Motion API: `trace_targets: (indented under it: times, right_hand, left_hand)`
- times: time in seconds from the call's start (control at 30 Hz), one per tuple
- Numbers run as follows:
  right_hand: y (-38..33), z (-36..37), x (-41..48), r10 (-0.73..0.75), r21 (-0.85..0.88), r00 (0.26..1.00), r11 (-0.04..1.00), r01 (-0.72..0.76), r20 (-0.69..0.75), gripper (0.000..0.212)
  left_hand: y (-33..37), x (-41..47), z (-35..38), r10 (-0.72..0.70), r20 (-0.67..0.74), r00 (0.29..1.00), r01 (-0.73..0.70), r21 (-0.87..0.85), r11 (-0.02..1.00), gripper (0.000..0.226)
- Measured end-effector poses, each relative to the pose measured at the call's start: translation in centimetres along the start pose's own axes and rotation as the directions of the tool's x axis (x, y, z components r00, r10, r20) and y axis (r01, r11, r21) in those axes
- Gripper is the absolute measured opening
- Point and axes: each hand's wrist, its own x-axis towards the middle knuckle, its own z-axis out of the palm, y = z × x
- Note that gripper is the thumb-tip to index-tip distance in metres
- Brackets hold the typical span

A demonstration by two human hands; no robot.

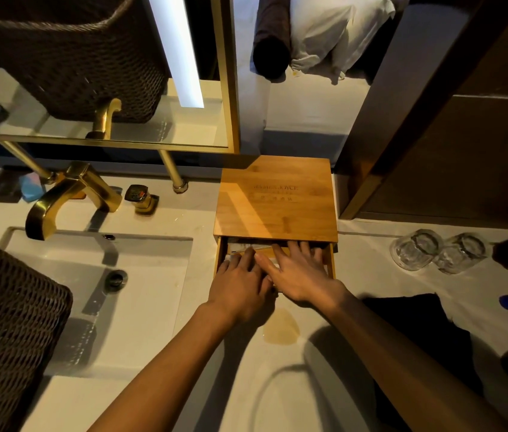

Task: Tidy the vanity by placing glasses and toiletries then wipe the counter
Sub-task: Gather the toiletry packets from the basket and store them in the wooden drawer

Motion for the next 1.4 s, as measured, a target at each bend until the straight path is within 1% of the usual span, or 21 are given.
trace_targets:
  times: [0.13, 0.23, 0.3, 0.4, 0.5, 0.57, 0.63, 0.7, 0.73, 0.77, 0.8, 0.83, 0.87, 0.9, 0.93, 0.97, 1.03, 1.1, 1.2, 1.33, 1.4]
  right_hand:
    - [0.2, -0.1, -1.6, -0.065, 0.010, 0.998, 0.998, 0.065, -0.014, 0.094]
    - [0.8, -0.9, -2.1, -0.097, -0.031, 0.995, 0.995, 0.096, -0.017, 0.097]
    - [1.4, -1.2, -2.4, -0.091, -0.048, 0.995, 0.994, 0.093, 0.039, 0.098]
    - [1.9, -0.8, -2.3, -0.058, -0.010, 0.987, 0.998, 0.060, 0.150, 0.102]
    - [1.8, -0.5, -2.1, -0.047, 0.007, 0.988, 0.999, 0.046, 0.149, 0.101]
    - [1.6, -0.4, -2.5, -0.082, 0.039, 0.996, 0.996, 0.081, 0.035, 0.091]
    - [1.4, -0.1, -3.6, -0.118, 0.125, 0.969, 0.981, 0.147, -0.219, 0.069]
    - [1.2, 0.6, -5.3, -0.088, 0.233, 0.851, 0.942, 0.239, -0.518, 0.037]
    - [1.0, 1.2, -6.2, -0.016, 0.303, 0.792, 0.919, 0.252, -0.610, 0.020]
    - [0.9, 1.8, -7.1, 0.089, 0.411, 0.776, 0.882, 0.230, -0.624, 0.010]
    - [0.6, 2.4, -7.7, 0.221, 0.564, 0.808, 0.810, 0.160, -0.547, 0.016]
    - [0.4, 2.9, -8.1, 0.333, 0.723, 0.863, 0.689, 0.053, -0.381, 0.022]
    - [0.1, 3.2, -8.1, 0.382, 0.835, 0.906, 0.546, -0.061, -0.183, 0.023]
    - [-0.3, 3.4, -8.0, 0.371, 0.898, 0.929, 0.408, -0.165, 0.002, 0.023]
    - [-0.6, 3.6, -7.8, 0.331, 0.926, 0.934, 0.294, -0.236, 0.133, 0.021]
    - [-1.0, 3.6, -7.5, 0.300, 0.938, 0.931, 0.209, -0.276, 0.207, 0.020]
    - [-1.6, 3.9, -6.8, 0.289, 0.949, 0.920, 0.091, -0.302, 0.265, 0.013]
    - [-1.9, 4.5, -6.2, 0.274, 0.953, 0.920, 0.041, -0.301, 0.279, 0.007]
    - [-2.2, 5.4, -5.7, 0.298, 0.956, 0.918, 0.055, -0.289, 0.260, 0.006]
    - [-2.3, 6.2, -5.2, 0.357, 0.944, 0.879, -0.028, -0.329, 0.317, 0.012]
    - [-2.2, 6.5, -4.7, 0.373, 0.930, 0.859, -0.031, -0.366, 0.351, 0.012]
  left_hand:
    - [-0.6, 0.5, 0.5, 0.011, 0.082, 0.997, -0.013, 0.027, 1.000, 0.068]
    - [-0.8, 0.9, 0.8, -0.003, 0.115, 0.993, 0.000, 0.025, 1.000, 0.070]
    - [-0.8, 0.9, 1.0, -0.001, 0.102, 0.995, 0.000, 0.014, 1.000, 0.071]
    - [-0.9, 1.2, 1.1, 0.002, 0.084, 0.996, -0.004, 0.026, 1.000, 0.072]
    - [-0.8, 1.5, 0.6, -0.014, 0.086, 0.996, 0.012, 0.028, 1.000, 0.070]
    - [-0.6, 1.3, -0.2, 0.040, 0.024, 0.999, -0.041, 0.020, 0.999, 0.064]
    - [-0.9, 1.1, -1.5, 0.135, -0.157, 0.978, -0.135, 0.015, 0.991, 0.046]
    - [-1.6, 1.7, -3.1, 0.174, -0.342, 0.924, -0.187, -0.007, 0.982, 0.034]
    - [-2.1, 2.4, -4.0, 0.167, -0.417, 0.893, -0.190, -0.014, 0.982, 0.033]
    - [-2.7, 3.4, -4.7, 0.157, -0.475, 0.866, -0.185, -0.013, 0.983, 0.034]
    - [-3.4, 4.5, -5.4, 0.149, -0.504, 0.851, -0.176, -0.006, 0.984, 0.038]
    - [-3.9, 5.8, -6.0, 0.138, -0.490, 0.860, -0.157, 0.003, 0.988, 0.044]
    - [-4.4, 7.1, -6.4, 0.125, -0.437, 0.891, -0.132, 0.014, 0.991, 0.050]
    - [-4.7, 8.4, -6.6, 0.119, -0.365, 0.923, -0.112, 0.040, 0.993, 0.056]
    - [-5.1, 9.6, -6.6, 0.122, -0.299, 0.946, -0.104, 0.076, 0.992, 0.061]
    - [-5.4, 10.7, -6.4, 0.127, -0.250, 0.960, -0.102, 0.110, 0.989, 0.064]
    - [-5.8, 12.3, -5.8, 0.133, -0.209, 0.969, -0.107, 0.129, 0.986, 0.067]
    - [-6.2, 13.0, -5.2, 0.134, -0.247, 0.960, -0.104, 0.131, 0.986, 0.068]
    - [-6.3, 13.3, -4.6, 0.151, -0.305, 0.940, -0.110, 0.145, 0.983, 0.067]
    - [-6.3, 13.4, -4.3, 0.145, -0.339, 0.930, -0.107, 0.127, 0.986, 0.065]
    - [-6.3, 13.6, -4.4, 0.142, -0.340, 0.929, -0.107, 0.121, 0.987, 0.064]
